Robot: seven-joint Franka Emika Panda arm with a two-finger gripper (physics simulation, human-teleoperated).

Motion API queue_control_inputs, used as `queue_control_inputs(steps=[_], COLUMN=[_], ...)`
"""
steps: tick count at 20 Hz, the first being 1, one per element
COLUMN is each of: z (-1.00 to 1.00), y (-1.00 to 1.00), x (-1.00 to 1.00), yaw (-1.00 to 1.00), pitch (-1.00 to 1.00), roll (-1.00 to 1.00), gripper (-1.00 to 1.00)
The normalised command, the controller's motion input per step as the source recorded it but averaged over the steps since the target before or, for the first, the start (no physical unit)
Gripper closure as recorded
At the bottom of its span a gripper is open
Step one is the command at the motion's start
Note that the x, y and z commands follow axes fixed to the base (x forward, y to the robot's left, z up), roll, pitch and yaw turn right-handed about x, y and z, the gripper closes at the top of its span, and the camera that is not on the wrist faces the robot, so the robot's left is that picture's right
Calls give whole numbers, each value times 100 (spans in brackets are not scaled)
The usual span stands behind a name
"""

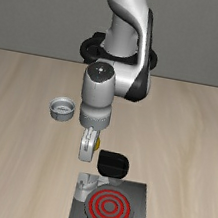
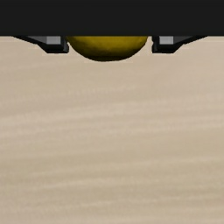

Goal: Pick up the lemon and place it on the ramekin with the stove turned on

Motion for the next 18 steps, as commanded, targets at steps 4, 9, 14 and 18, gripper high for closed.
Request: queue_control_inputs(steps=[4, 9, 14, 18], z=[0, 0, 100, 50], y=[0, 0, 0, -50], x=[0, 0, 0, 0], yaw=[0, 0, 0, 0], pitch=[0, 0, 0, 0], roll=[0, 0, 0, 0], gripper=[100, 100, 100, 100])
